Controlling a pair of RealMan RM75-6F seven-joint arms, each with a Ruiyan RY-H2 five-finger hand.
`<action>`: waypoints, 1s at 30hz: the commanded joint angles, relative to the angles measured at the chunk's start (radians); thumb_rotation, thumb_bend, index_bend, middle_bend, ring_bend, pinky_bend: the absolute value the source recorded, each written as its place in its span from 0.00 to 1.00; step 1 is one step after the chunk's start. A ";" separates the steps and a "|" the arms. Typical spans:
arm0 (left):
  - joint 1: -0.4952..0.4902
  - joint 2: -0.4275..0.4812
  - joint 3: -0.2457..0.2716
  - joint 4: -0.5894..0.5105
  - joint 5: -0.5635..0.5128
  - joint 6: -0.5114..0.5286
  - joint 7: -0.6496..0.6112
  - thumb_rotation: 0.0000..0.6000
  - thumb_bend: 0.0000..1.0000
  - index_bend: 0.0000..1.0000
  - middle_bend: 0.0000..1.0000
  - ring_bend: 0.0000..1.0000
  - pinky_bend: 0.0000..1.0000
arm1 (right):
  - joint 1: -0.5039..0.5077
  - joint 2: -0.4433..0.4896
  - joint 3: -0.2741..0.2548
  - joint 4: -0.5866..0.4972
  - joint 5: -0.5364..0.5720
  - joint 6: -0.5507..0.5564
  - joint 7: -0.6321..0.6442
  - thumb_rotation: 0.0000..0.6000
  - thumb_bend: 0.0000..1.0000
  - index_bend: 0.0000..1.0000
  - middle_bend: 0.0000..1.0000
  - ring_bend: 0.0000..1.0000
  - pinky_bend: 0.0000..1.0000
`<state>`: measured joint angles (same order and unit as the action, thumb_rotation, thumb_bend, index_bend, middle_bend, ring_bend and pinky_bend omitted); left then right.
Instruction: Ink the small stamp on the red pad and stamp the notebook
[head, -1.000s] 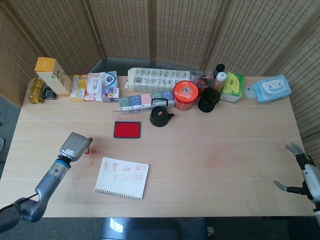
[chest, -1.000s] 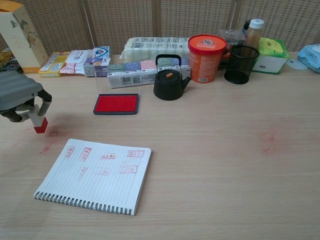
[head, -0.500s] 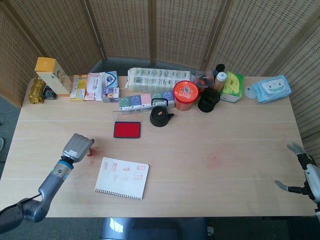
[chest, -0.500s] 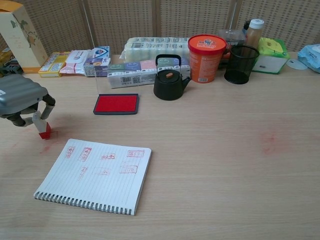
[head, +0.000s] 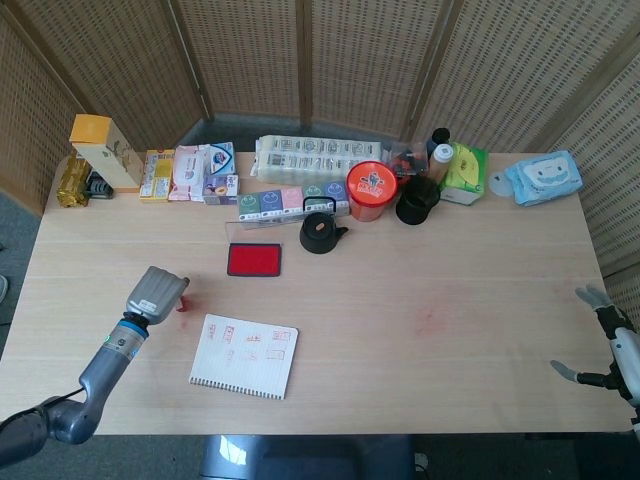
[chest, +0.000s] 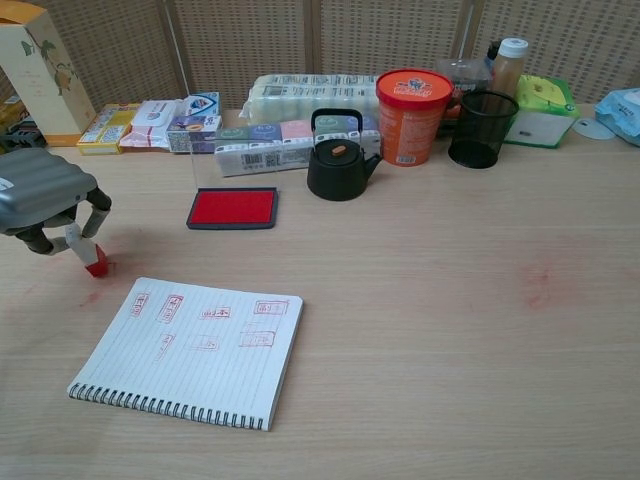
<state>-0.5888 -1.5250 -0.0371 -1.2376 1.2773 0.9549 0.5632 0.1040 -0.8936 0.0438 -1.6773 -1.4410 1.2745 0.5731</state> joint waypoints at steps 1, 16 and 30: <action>-0.001 0.000 -0.002 -0.003 -0.005 0.003 0.008 1.00 0.28 0.67 1.00 1.00 1.00 | 0.000 0.000 -0.001 -0.001 -0.002 0.000 0.000 1.00 0.13 0.00 0.00 0.00 0.00; 0.000 0.027 -0.005 -0.036 -0.024 0.017 0.019 1.00 0.26 0.67 1.00 1.00 1.00 | 0.001 0.001 -0.002 -0.002 -0.004 0.001 -0.001 1.00 0.13 0.00 0.00 0.00 0.00; 0.054 0.174 -0.045 -0.194 0.047 0.183 -0.128 1.00 0.19 0.49 0.83 0.87 0.91 | -0.002 0.003 -0.003 -0.007 -0.012 0.010 -0.003 1.00 0.13 0.00 0.00 0.00 0.00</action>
<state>-0.5534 -1.3847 -0.0715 -1.3965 1.3021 1.0982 0.4750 0.1024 -0.8908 0.0405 -1.6836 -1.4525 1.2839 0.5702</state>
